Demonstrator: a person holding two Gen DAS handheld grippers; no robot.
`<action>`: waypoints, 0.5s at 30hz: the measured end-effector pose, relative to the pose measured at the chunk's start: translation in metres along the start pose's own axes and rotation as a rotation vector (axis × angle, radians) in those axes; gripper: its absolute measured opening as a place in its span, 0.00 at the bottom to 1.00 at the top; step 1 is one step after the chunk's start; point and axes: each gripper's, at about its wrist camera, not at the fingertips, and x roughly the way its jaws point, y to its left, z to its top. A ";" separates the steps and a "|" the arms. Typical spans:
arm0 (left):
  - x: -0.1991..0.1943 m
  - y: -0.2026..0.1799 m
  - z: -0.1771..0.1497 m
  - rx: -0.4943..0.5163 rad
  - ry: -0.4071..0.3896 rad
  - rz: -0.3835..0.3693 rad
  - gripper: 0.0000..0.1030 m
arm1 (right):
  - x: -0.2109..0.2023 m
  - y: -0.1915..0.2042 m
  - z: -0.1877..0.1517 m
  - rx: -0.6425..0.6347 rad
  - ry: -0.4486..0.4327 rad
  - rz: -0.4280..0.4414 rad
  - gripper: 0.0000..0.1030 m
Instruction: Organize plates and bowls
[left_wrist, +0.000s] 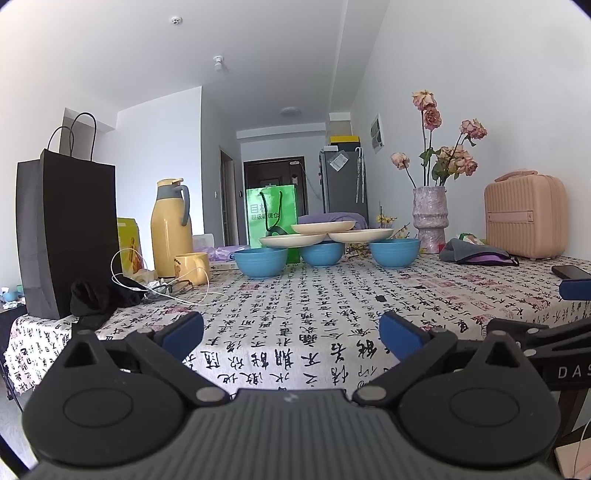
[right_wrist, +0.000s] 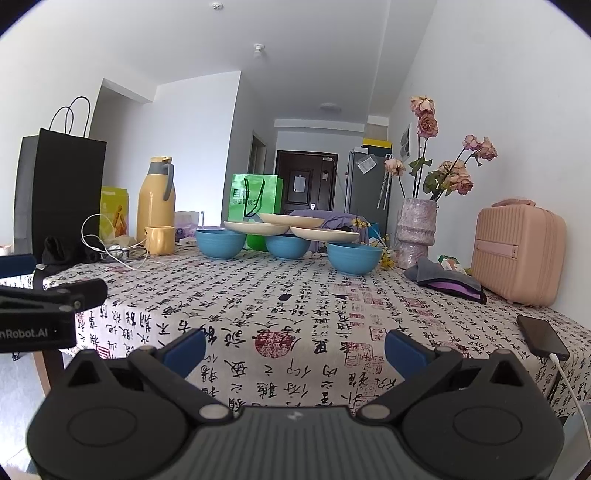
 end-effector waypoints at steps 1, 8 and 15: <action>0.000 0.000 0.000 0.000 0.000 0.000 1.00 | 0.000 0.000 0.000 0.001 -0.001 -0.001 1.00; 0.002 0.002 0.001 -0.002 0.010 -0.004 1.00 | 0.000 -0.001 -0.001 0.007 0.002 0.001 1.00; 0.002 0.003 0.003 -0.004 0.012 -0.004 1.00 | 0.001 0.000 -0.001 0.005 0.003 -0.001 1.00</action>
